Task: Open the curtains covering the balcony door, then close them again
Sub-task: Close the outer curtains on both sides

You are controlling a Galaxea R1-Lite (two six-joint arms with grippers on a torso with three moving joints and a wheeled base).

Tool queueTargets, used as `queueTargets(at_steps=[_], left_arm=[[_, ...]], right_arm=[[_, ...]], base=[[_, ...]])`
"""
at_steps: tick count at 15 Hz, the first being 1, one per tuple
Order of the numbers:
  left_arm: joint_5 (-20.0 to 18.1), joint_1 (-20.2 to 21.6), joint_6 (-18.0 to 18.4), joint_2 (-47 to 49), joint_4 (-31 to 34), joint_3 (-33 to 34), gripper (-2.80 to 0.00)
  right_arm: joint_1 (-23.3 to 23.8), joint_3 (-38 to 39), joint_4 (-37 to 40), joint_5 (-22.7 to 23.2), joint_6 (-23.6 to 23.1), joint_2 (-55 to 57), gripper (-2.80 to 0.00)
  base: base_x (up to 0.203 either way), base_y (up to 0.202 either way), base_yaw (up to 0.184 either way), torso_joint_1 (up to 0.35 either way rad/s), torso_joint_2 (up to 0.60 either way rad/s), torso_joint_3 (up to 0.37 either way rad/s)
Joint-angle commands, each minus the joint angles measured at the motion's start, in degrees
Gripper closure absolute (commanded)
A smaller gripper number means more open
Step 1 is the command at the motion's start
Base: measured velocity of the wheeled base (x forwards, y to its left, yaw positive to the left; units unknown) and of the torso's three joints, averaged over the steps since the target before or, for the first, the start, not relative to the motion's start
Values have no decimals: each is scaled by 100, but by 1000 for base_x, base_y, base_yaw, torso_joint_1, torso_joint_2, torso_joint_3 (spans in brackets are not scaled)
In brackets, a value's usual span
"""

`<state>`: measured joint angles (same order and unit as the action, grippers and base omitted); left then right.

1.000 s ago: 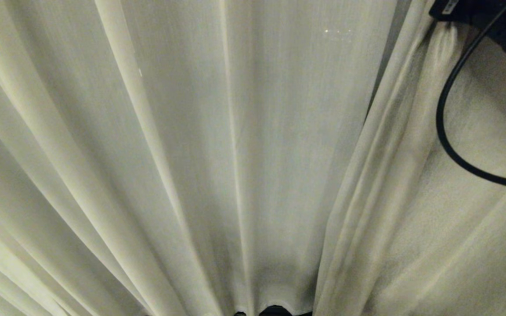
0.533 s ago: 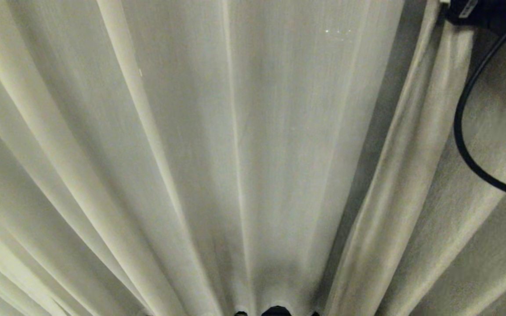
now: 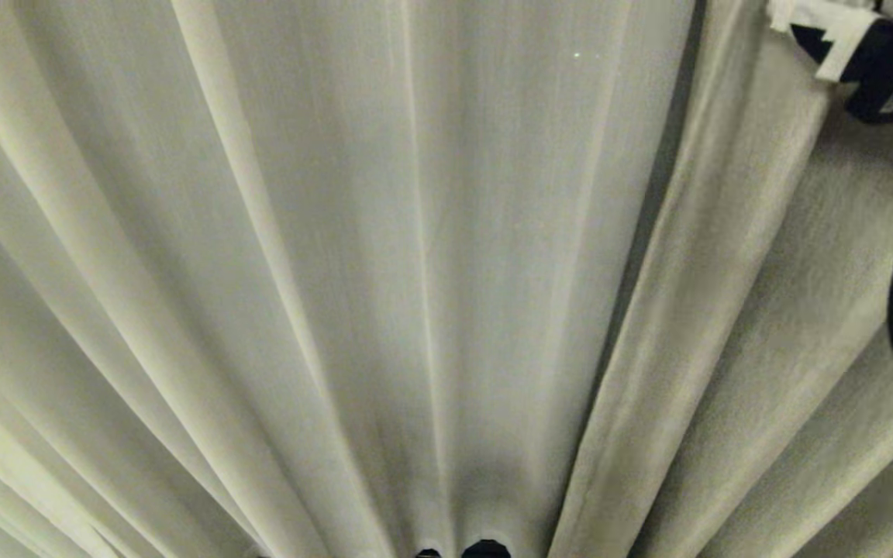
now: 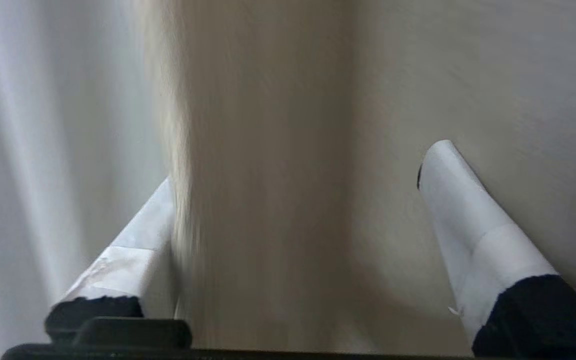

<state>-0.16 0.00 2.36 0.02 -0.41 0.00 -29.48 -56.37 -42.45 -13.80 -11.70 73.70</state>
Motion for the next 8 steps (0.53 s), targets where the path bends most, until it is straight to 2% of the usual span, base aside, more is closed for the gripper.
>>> queueTargets(at_steps=[1, 8], left_arm=[[-2, 0, 1, -2, -3, 0, 0], [-2, 0, 1, -2, -3, 0, 0]], right_arm=[[-65, 648, -18, 200, -7, -812, -280], [-539, 2286, 206, 865, -7, -2712, -280]], base=[[0, 0, 0, 0, 0, 0], [0, 0, 0, 0, 0, 0]])
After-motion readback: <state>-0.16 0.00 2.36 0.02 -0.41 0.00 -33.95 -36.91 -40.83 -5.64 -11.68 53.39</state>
